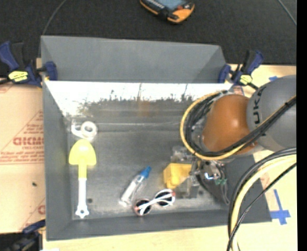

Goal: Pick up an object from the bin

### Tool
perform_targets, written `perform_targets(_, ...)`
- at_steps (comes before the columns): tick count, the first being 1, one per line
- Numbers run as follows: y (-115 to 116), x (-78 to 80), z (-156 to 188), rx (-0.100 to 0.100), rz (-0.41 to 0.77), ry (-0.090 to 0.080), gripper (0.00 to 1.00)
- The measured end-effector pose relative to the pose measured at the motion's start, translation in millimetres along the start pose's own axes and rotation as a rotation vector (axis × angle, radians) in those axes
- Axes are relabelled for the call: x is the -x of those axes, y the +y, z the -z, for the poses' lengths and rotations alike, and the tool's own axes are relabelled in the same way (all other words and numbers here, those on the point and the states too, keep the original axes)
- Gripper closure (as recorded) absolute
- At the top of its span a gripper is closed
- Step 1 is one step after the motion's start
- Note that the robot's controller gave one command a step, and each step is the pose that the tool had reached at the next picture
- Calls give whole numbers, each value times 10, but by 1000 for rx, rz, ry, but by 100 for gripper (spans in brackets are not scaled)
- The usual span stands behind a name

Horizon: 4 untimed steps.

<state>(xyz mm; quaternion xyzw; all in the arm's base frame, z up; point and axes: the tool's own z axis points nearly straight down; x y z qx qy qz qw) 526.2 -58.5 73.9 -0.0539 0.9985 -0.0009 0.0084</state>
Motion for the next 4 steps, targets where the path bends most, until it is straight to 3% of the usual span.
perform_targets(1,218,139,173,-2,103,-9,100)
perform_targets(3,286,129,297,-2,92,-16,100)
perform_targets(4,179,76,1355,-2,102,-9,100)
